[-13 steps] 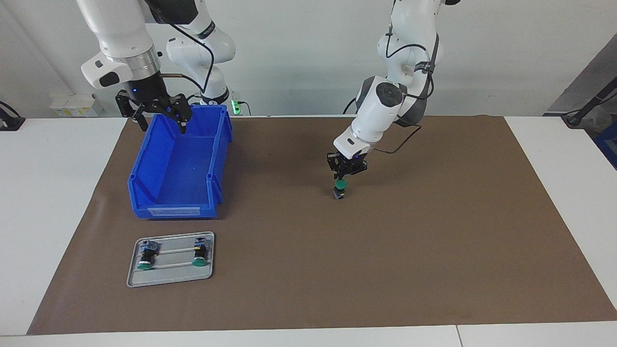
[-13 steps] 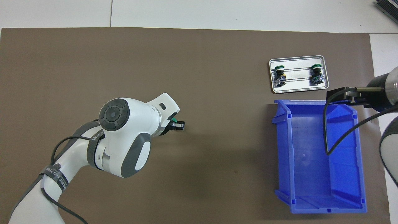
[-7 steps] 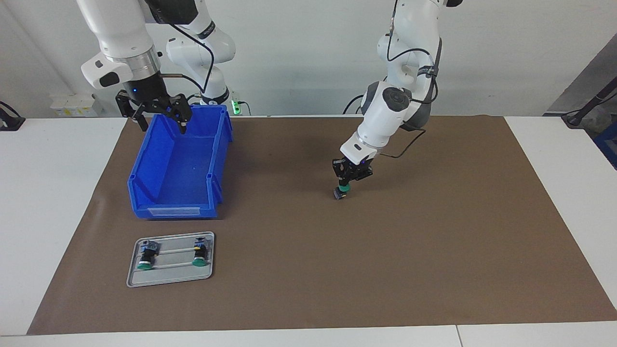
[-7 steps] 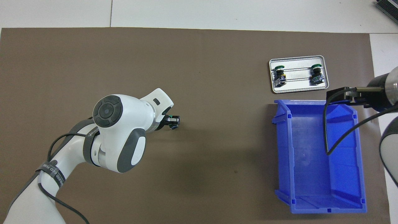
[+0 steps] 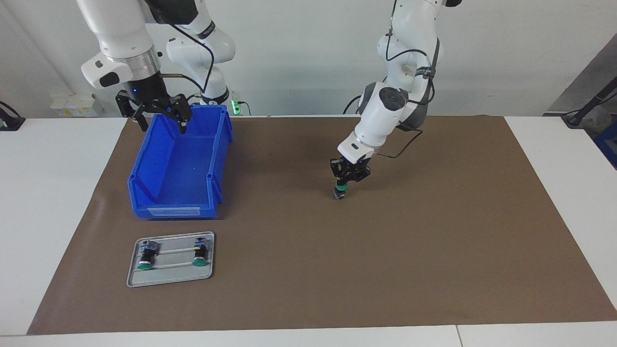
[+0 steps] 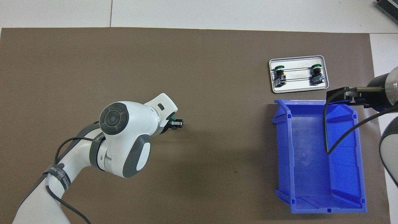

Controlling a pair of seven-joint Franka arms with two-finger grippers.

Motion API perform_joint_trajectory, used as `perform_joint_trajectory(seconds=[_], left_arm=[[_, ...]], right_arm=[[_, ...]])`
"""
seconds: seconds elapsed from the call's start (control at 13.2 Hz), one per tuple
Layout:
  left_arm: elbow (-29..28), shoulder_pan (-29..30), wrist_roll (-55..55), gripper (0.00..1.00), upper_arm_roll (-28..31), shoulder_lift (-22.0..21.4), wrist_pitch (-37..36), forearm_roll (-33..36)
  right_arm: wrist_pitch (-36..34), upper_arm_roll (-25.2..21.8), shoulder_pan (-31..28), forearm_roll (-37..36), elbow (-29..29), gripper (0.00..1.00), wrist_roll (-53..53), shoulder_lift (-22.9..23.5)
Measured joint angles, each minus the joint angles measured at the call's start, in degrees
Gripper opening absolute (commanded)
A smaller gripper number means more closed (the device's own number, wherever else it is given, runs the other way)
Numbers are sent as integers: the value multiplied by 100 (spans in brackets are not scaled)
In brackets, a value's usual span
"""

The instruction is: Place and press button with both arms

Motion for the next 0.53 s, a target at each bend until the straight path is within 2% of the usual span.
perform_joint_trajectory(seconds=[0.53], left_arm=[[-13, 8, 0, 16, 12, -15, 45, 0]], right_arm=[[-4, 0, 0, 0, 0, 100, 0, 0]])
